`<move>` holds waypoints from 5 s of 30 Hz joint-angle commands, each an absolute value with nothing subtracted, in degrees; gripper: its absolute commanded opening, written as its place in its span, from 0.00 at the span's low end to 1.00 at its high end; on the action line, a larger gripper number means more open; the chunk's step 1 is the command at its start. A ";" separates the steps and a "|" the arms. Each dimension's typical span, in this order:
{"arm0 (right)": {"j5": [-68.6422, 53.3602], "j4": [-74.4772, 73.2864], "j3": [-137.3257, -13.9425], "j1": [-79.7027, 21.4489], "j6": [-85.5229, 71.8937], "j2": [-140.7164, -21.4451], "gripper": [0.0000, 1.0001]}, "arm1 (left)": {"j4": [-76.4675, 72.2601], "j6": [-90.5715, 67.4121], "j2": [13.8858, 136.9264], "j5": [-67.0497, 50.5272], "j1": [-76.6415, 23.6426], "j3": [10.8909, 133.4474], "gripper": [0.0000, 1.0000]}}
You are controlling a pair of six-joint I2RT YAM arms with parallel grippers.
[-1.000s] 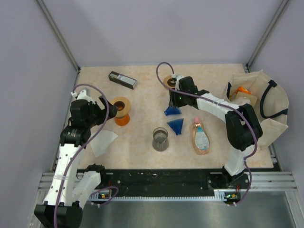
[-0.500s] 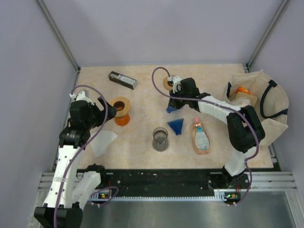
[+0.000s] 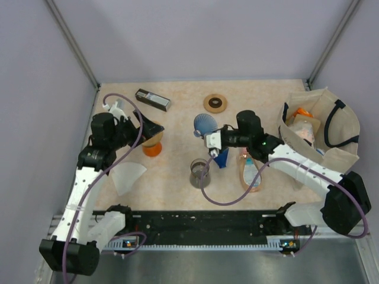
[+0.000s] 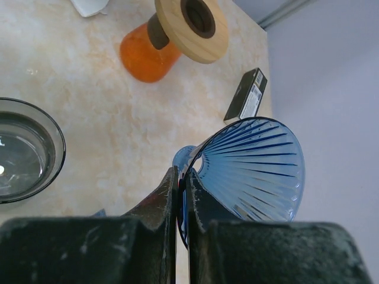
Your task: Place the coffee filter in the dripper
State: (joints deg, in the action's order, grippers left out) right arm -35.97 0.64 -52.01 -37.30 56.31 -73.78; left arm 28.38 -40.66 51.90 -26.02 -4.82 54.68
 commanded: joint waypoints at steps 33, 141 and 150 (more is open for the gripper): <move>-30.41 -30.59 -71.72 -48.60 89.82 -80.24 0.00 | 40.43 -27.42 76.20 -6.68 -32.78 78.57 0.37; -12.13 4.14 -81.37 -42.71 -23.38 -94.46 0.94 | 42.36 -35.33 71.54 2.37 -4.83 64.86 0.00; -9.32 -2.80 -97.53 -48.51 -24.26 -110.20 0.78 | 43.33 -34.72 72.16 1.76 -4.57 63.98 0.00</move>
